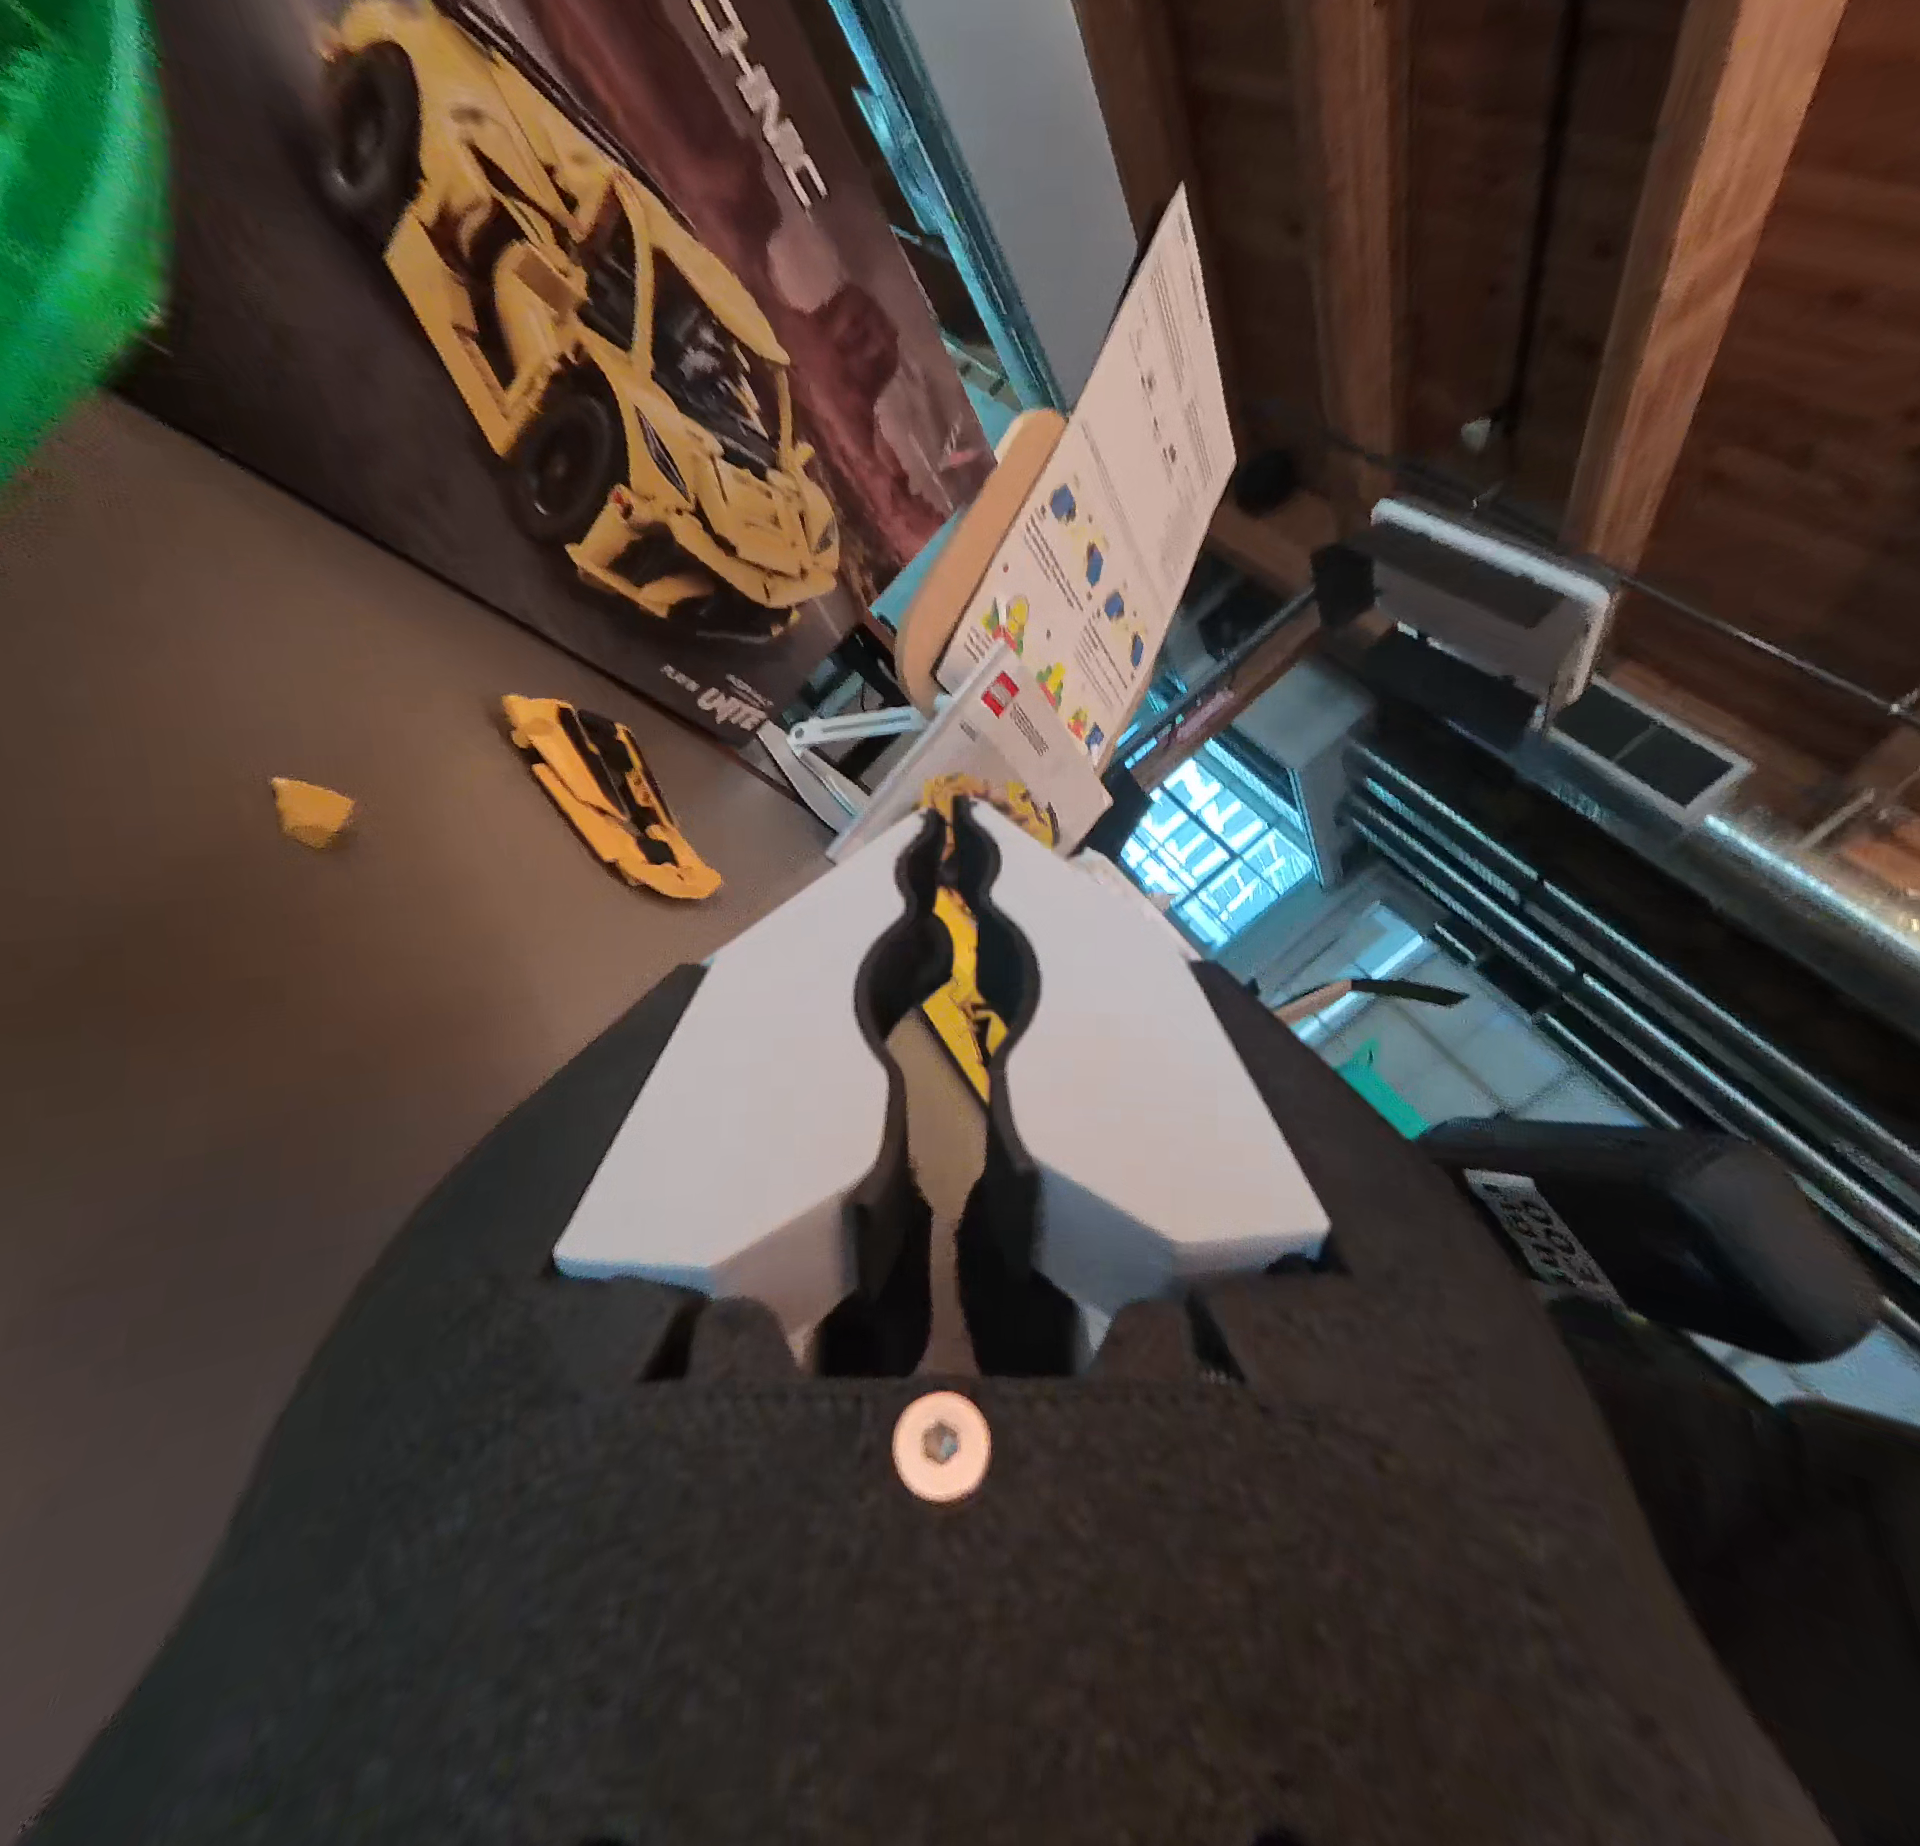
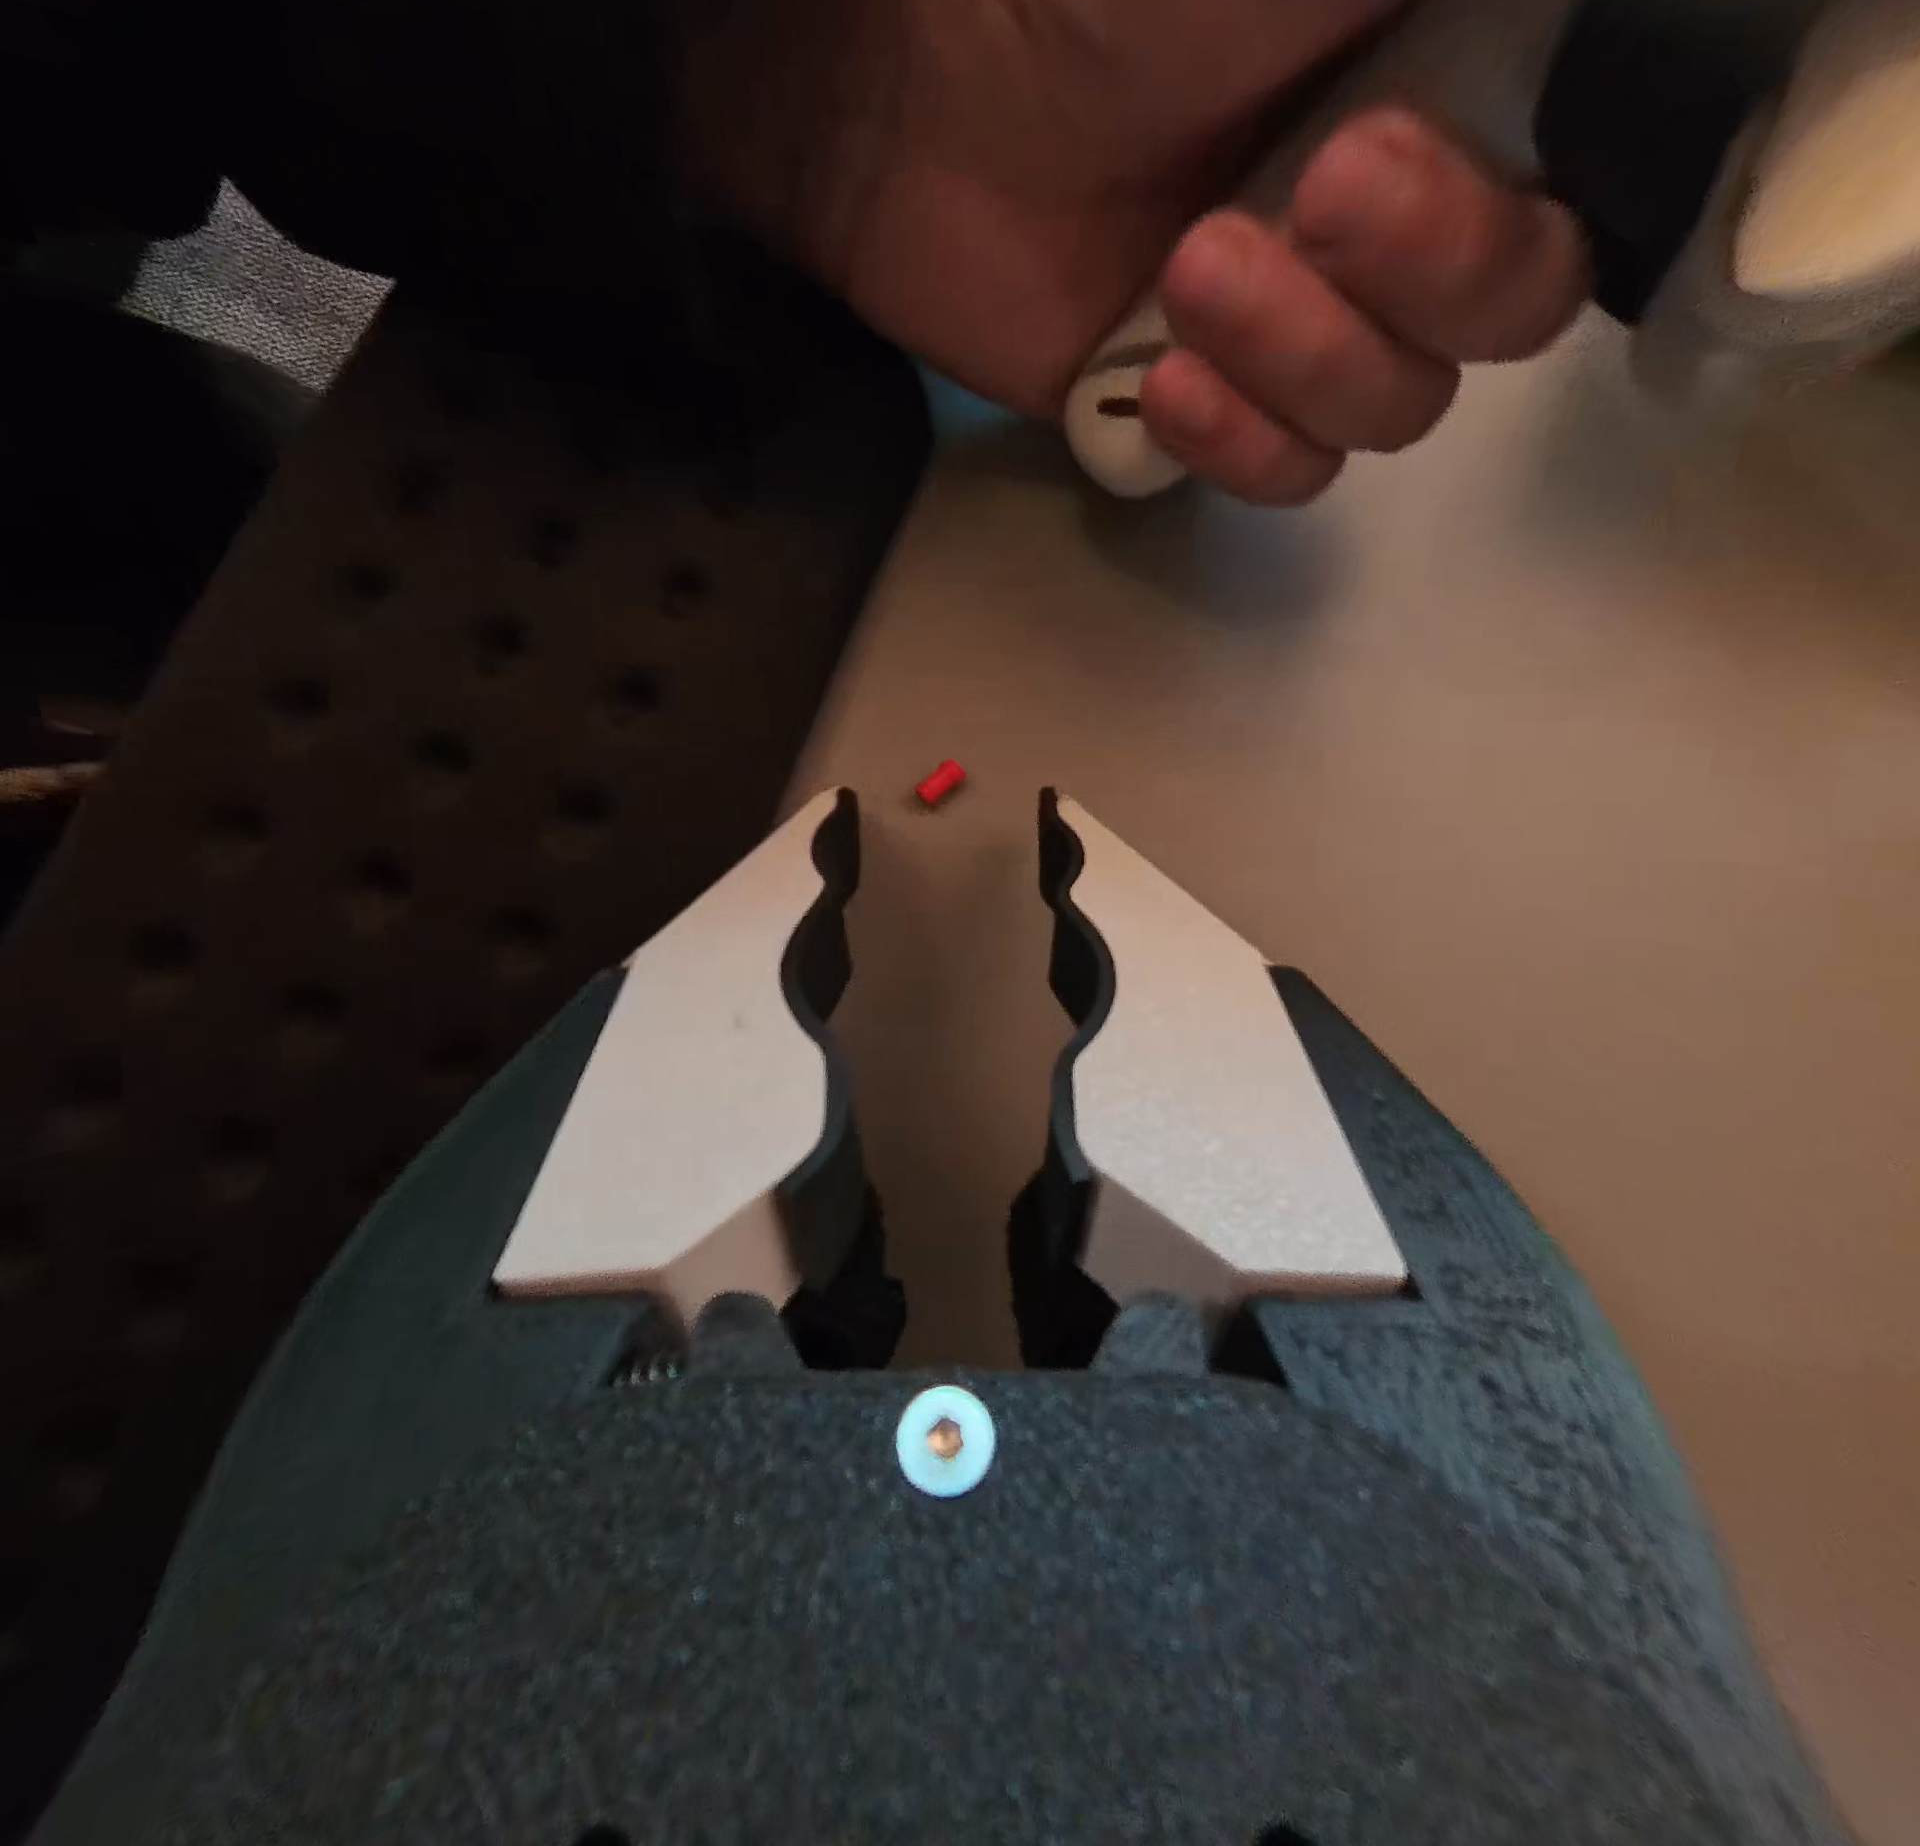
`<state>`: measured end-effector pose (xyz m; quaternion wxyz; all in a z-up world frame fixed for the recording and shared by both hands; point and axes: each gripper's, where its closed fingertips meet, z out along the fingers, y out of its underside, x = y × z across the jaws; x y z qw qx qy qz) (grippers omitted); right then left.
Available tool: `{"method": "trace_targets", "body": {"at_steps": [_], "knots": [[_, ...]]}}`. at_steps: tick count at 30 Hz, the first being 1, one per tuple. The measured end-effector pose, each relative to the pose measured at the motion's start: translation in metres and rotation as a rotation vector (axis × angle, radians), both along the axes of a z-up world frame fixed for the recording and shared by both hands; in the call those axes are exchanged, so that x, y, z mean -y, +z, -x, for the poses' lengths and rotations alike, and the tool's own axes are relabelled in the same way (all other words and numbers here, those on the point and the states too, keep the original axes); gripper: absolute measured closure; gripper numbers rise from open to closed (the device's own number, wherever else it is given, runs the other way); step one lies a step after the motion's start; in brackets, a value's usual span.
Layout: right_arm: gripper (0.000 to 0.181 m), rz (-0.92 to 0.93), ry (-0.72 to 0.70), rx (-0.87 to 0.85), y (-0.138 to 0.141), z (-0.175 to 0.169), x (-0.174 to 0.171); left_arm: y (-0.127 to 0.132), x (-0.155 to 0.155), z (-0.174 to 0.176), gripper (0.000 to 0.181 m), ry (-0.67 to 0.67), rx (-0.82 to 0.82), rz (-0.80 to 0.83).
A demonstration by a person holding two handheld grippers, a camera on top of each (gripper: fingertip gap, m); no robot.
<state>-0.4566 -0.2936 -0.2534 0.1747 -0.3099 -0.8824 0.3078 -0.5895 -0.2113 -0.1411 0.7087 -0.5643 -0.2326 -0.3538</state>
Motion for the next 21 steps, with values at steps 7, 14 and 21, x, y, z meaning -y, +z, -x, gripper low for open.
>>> {"method": "trace_targets", "body": {"at_steps": [7,14,21], "knots": [[0.176,-0.01,0.054,-0.006,-0.008,0.004,0.016,0.001,0.0,-0.003,0.18,-0.019,0.016,-0.013],[0.176,-0.038,0.01,-0.065,0.015,-0.003,0.004,0.001,-0.001,-0.006,0.18,-0.033,0.007,-0.006],[0.176,-0.072,-0.532,-0.286,0.124,-0.115,-0.155,-0.003,-0.006,-0.012,0.18,-0.046,-0.033,0.034]]}}
